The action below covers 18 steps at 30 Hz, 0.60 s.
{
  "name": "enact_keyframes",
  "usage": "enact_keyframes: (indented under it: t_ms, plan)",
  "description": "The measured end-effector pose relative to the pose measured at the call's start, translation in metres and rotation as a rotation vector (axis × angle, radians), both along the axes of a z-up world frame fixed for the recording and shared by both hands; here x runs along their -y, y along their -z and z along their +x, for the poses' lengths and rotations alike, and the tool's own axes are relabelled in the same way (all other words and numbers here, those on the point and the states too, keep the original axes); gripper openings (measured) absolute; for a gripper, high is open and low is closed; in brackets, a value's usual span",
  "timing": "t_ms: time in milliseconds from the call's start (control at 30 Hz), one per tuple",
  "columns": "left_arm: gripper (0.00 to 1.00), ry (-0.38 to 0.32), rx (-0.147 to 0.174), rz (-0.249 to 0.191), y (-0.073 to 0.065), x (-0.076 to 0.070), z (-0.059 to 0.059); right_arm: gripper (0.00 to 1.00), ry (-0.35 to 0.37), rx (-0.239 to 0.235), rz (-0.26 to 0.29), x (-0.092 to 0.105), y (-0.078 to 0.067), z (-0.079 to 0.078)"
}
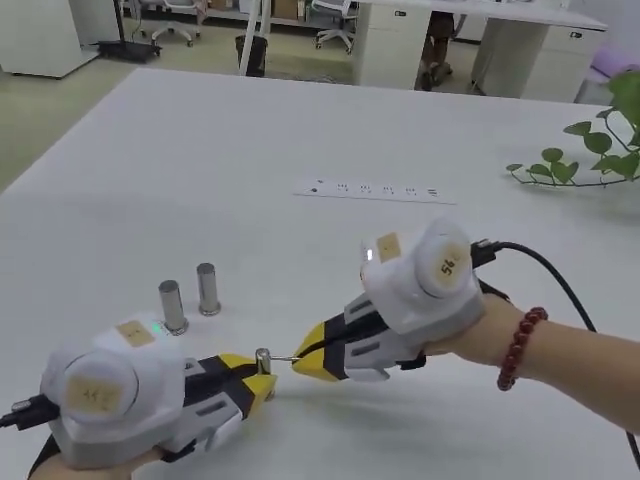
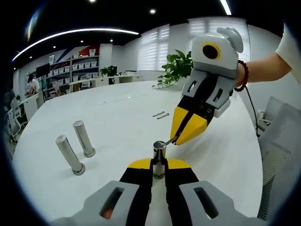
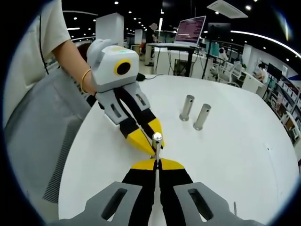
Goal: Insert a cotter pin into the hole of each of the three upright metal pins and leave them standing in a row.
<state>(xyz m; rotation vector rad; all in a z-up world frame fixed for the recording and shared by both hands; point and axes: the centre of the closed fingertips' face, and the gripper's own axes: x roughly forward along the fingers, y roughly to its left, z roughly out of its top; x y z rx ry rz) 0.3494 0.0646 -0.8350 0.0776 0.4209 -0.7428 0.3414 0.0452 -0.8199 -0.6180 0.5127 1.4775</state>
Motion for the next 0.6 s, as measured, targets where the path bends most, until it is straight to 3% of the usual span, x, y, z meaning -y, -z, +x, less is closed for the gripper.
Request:
enact_keyframes:
  t_ms: [67, 167, 600]
  plan:
    - [0.07, 0.005, -0.001, 0.003, 0.0006, 0.0016, -0.0004, 0.02, -0.006, -0.012, 0.022, -0.0020, -0.0032, -0.0022]
    - [0.07, 0.018, 0.004, 0.007, 0.0002, 0.0065, -0.0028, 0.02, -0.015, 0.004, 0.004, -0.0025, -0.0020, -0.0028]
    - [0.07, 0.009, -0.004, -0.010, 0.0004, 0.0089, -0.0025, 0.03, -0.003, -0.012, 0.015, -0.0092, -0.0011, -0.0022]
